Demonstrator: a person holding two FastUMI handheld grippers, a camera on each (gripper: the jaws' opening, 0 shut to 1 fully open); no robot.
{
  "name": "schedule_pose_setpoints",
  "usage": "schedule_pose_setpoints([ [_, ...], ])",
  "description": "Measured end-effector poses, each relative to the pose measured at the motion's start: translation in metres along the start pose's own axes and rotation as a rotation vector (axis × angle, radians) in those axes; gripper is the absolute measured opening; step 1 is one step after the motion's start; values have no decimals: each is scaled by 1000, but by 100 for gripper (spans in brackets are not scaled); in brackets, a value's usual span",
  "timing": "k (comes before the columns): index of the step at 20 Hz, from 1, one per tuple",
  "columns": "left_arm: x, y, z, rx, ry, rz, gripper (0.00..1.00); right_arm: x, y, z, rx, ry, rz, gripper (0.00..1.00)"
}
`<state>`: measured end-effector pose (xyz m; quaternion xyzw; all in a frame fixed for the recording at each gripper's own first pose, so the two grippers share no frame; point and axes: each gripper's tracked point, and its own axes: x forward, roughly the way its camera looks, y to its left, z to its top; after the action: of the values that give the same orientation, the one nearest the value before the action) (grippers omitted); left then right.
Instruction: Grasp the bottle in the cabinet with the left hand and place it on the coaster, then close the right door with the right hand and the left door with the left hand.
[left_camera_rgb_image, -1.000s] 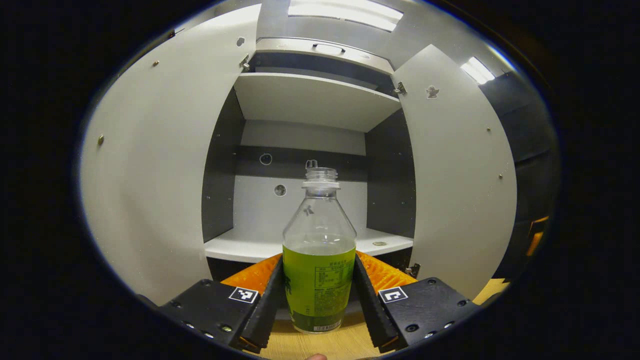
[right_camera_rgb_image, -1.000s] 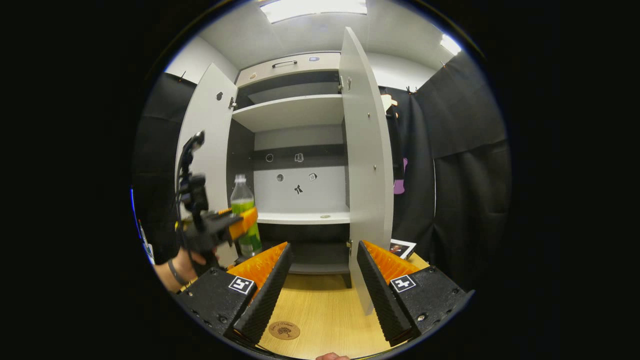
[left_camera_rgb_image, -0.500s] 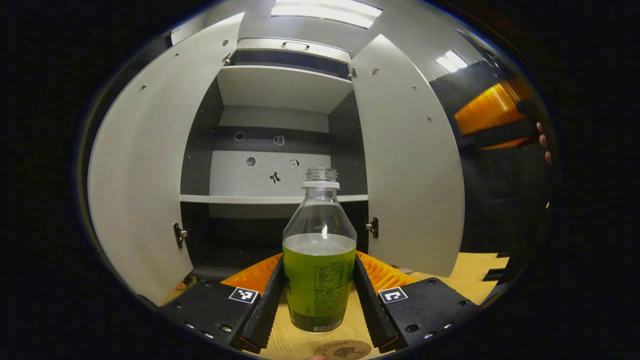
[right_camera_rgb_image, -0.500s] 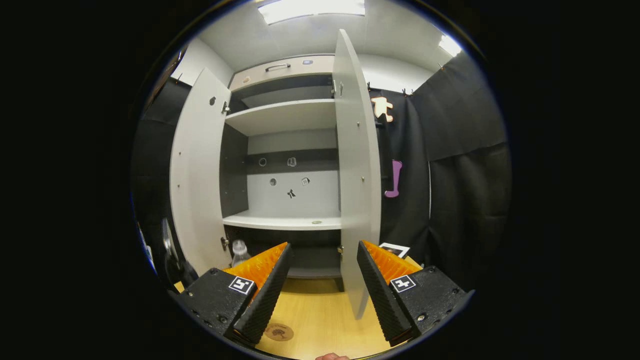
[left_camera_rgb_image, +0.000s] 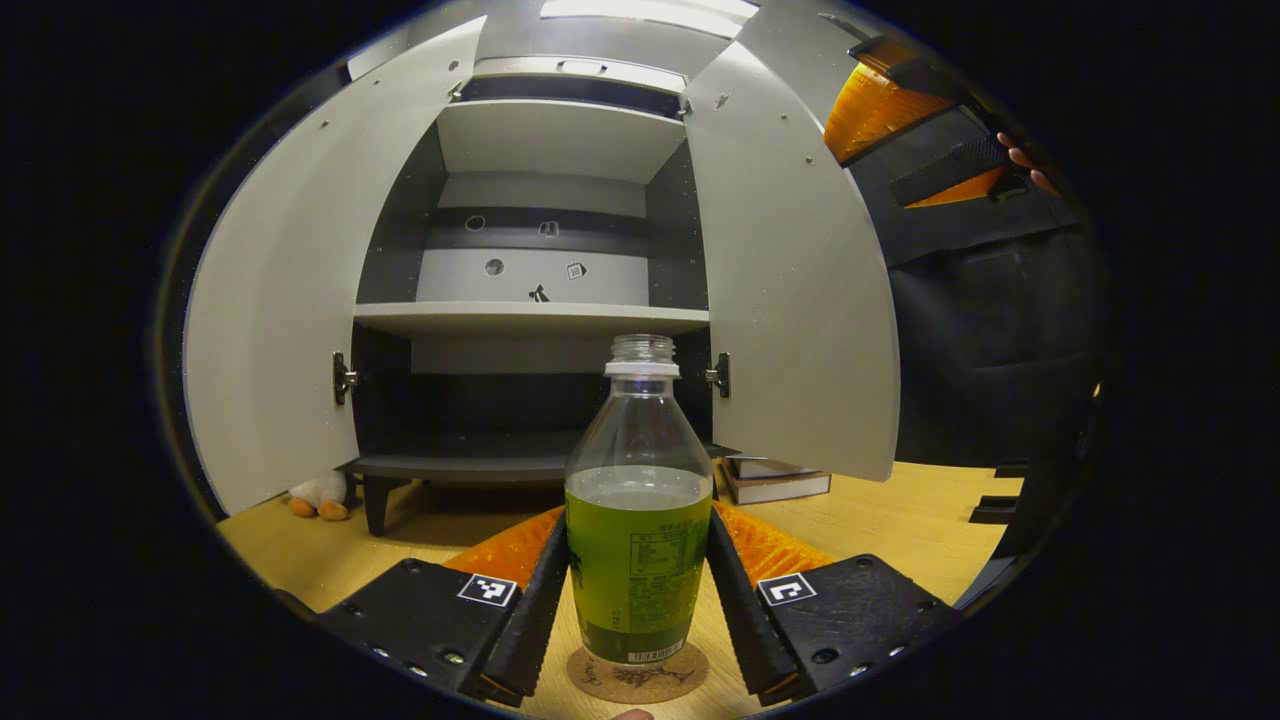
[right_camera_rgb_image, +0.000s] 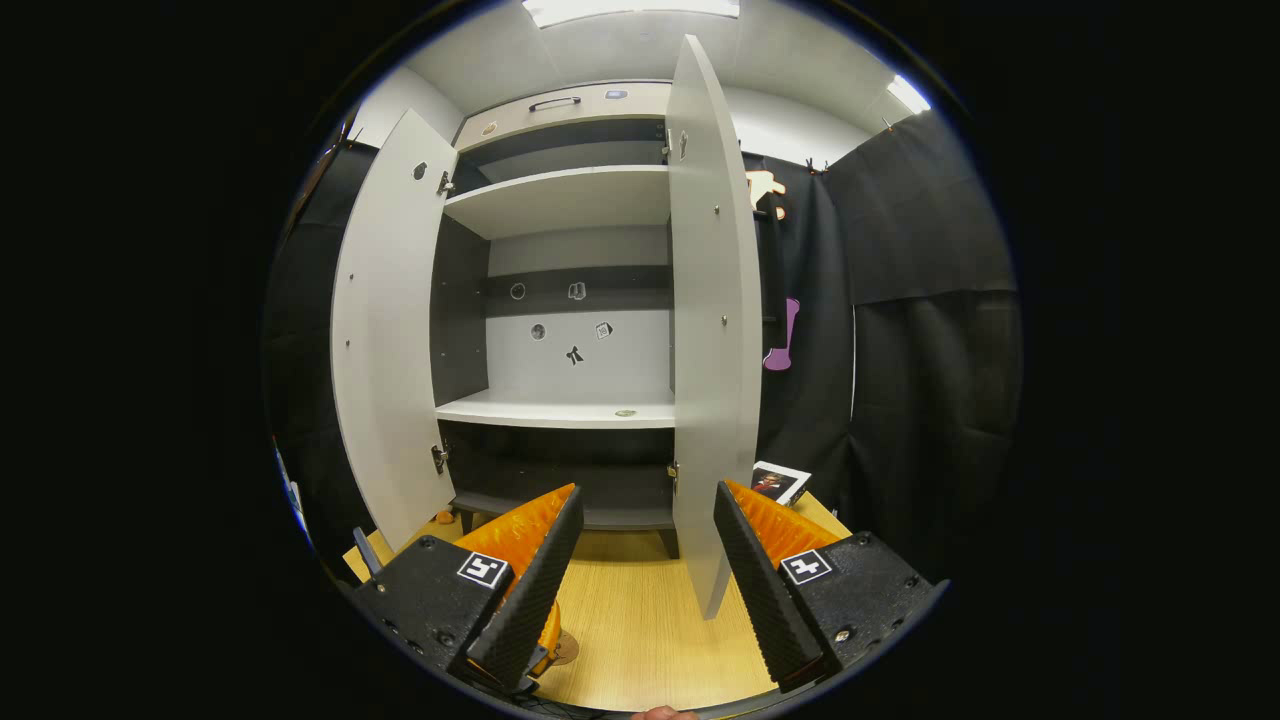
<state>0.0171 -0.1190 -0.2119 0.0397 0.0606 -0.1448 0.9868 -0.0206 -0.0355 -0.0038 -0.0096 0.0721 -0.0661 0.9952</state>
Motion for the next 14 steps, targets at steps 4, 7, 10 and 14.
schedule_pose_setpoints([
  [4, -2, -1, -16, -61, 34, -1, 73, 1, 4, -7, 0, 21, 12, 82],
  [7, -3, 1, -20, -11, 45, 8, 73, 3, 5, -11, -3, 31, 15, 82],
  [10, -5, 1, -22, -9, 46, 13, 72, 4, 9, -13, 0, 42, 27, 82],
  [14, -9, -4, -29, -25, 75, -10, 78, 5, 11, -16, -2, 53, 36, 82],
])
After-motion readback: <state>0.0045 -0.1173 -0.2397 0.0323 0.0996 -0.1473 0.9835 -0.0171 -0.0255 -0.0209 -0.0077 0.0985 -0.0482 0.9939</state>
